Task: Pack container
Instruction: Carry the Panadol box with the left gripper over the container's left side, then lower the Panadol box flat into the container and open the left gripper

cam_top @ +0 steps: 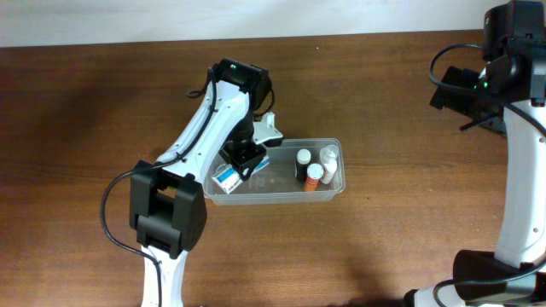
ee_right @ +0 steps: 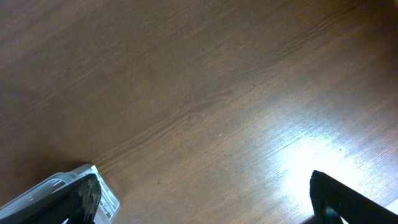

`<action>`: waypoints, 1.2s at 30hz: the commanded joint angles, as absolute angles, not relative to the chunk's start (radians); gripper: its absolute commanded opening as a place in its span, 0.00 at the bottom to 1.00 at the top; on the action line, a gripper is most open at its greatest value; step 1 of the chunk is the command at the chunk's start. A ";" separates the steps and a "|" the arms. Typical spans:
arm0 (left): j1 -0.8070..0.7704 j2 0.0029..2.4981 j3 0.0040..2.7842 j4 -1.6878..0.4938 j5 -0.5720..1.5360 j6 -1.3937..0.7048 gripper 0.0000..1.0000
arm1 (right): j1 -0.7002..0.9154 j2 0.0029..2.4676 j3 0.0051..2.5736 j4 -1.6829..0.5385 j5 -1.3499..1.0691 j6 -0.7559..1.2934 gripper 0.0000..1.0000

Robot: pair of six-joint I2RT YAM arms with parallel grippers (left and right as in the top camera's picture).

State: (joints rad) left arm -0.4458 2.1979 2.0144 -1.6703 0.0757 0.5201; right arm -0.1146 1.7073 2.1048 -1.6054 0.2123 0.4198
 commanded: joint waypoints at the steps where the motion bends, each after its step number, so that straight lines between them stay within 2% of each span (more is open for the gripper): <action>1: -0.445 2.197 1.996 -1.660 0.146 0.642 0.40 | -0.118 1.703 2.115 -1.605 0.214 0.427 0.98; 18: -0.444 2.197 1.921 -1.580 0.153 0.964 0.40 | -0.118 1.703 2.115 -1.605 0.214 0.427 0.98; 28: -0.444 2.197 1.821 -1.450 0.131 0.998 0.39 | -0.118 1.703 2.115 -1.605 0.214 0.427 0.98; 36: -0.444 2.197 1.819 -1.450 0.131 1.028 0.40 | -0.118 1.703 2.115 -1.605 0.214 0.427 0.98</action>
State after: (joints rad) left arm -0.4458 2.1983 1.8248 -1.4494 0.1265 0.9924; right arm -0.1146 1.7073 2.1048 -1.6051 0.2123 0.4198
